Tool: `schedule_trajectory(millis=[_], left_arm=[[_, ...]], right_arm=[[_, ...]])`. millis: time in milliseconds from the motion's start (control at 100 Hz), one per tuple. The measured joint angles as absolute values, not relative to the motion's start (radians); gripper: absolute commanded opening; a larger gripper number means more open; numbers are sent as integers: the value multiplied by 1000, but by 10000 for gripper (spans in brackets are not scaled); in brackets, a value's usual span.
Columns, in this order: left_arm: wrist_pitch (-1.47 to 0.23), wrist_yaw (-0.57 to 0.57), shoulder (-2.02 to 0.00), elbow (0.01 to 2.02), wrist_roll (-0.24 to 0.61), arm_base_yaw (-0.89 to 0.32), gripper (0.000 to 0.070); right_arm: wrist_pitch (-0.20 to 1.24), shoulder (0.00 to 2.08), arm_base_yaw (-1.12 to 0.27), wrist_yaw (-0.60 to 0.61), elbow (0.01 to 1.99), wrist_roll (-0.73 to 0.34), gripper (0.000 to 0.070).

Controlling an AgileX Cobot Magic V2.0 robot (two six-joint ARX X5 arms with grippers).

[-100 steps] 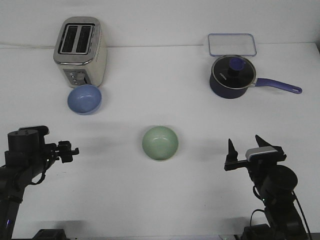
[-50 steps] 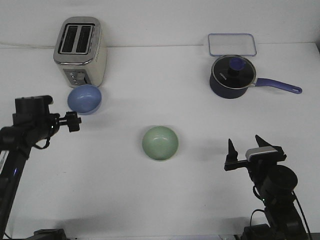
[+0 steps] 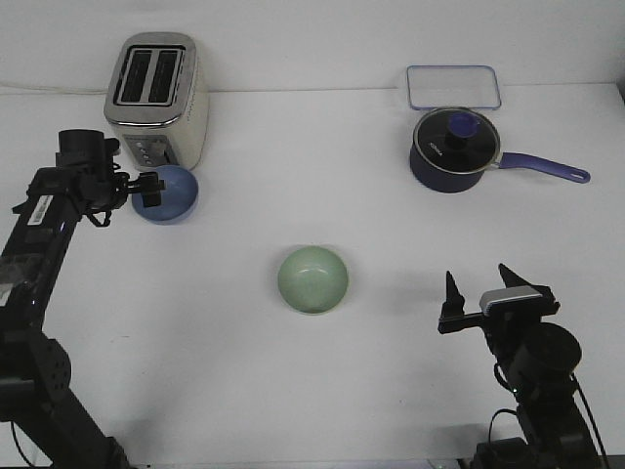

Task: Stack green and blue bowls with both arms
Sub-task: 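Close the left gripper on the rim of the light blue bowl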

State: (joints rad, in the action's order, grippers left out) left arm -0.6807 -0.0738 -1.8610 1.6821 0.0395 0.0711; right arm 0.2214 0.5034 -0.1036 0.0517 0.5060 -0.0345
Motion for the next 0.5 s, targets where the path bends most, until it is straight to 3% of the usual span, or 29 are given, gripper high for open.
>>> schedule_trajectory(millis=[350, 390, 500], left_arm=[[-627, -74, -1993, 1682, 23, 102, 483], [-628, -74, -2004, 1682, 22, 102, 437], [-628, -74, -2022, 1682, 17, 102, 221]], right_arm=[[221, 503, -104, 52, 506, -35, 615], [221, 503, -104, 52, 506, -35, 615], [221, 503, -104, 52, 506, -35, 615]])
